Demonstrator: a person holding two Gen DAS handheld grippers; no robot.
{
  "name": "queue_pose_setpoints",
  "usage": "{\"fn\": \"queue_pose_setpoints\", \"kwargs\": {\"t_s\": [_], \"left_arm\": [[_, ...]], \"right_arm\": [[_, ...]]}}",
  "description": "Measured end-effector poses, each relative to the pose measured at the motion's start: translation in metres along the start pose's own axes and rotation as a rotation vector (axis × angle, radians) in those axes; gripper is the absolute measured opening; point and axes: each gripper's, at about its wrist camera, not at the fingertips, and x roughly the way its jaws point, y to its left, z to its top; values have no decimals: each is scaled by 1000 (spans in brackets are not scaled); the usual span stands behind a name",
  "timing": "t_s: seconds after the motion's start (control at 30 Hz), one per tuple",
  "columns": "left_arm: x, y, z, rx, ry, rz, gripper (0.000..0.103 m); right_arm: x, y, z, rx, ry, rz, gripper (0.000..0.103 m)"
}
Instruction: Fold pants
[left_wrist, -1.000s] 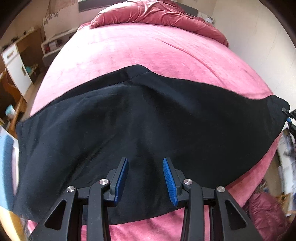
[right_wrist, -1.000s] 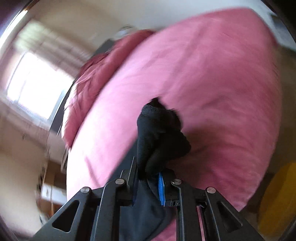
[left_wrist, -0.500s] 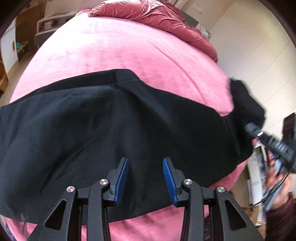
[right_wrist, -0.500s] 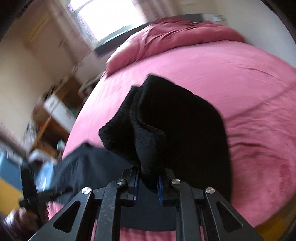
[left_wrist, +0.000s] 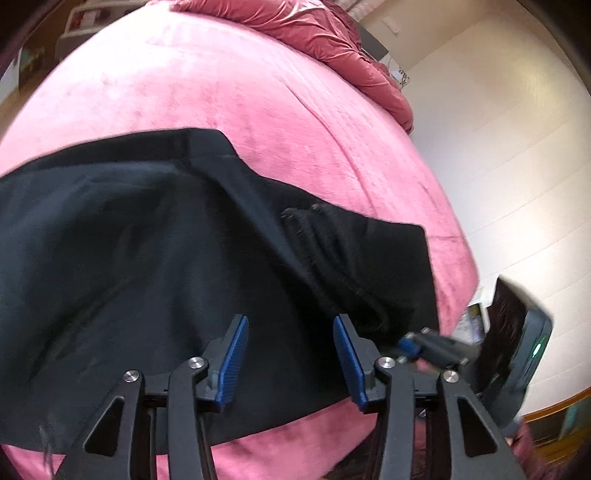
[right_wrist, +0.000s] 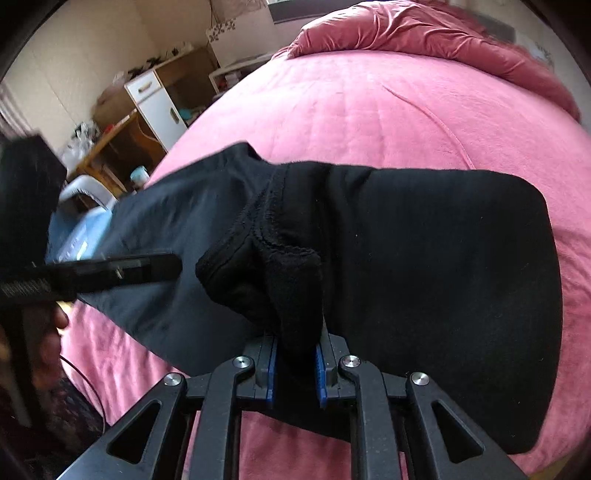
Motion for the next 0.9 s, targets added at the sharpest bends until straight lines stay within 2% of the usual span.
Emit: {"fn": "queue_pose_setpoints", "kwargs": {"t_s": [0.03,0.1,0.17,0.2,0.3,0.4,0.57,0.6,0.63,0.67,0.77,0.9], "left_arm": [[5,0,3,-19,13,-20,50],[10,-1,5,-39,23,-29,59],[16,-4,8,-45,34,-47,63],[19,-6,10,-48,41,-51,63],[28,-9,14,-54,61,-60,63],[39,-11,17,-55,88,-48,63],[60,-20,8,-56,163,-34,61],[63,-22,7,-49,166,-27,57],[66,-26,7,-30,163,-23,49],[66,-31,6,-7,159,-23,26],[57,-37,5,5,129,-64,22],[32,-42,7,-32,93,-179,20]], "right_arm": [[1,0,-1,-4,-2,3,20],[0,0,-1,-10,-5,17,26],[-6,-1,-8,-1,-1,78,60],[-8,3,-8,2,-7,91,65],[-21,-2,-16,17,-8,114,66],[-45,-20,-30,58,-13,88,66],[-82,-66,-59,194,-39,-14,66],[-91,-80,-68,240,-45,-54,66],[-95,-88,-74,266,-47,-84,66],[-99,-100,-83,297,-41,-129,66],[-100,-122,-100,357,-12,-195,66],[-89,-137,-105,409,15,-242,66]]}}
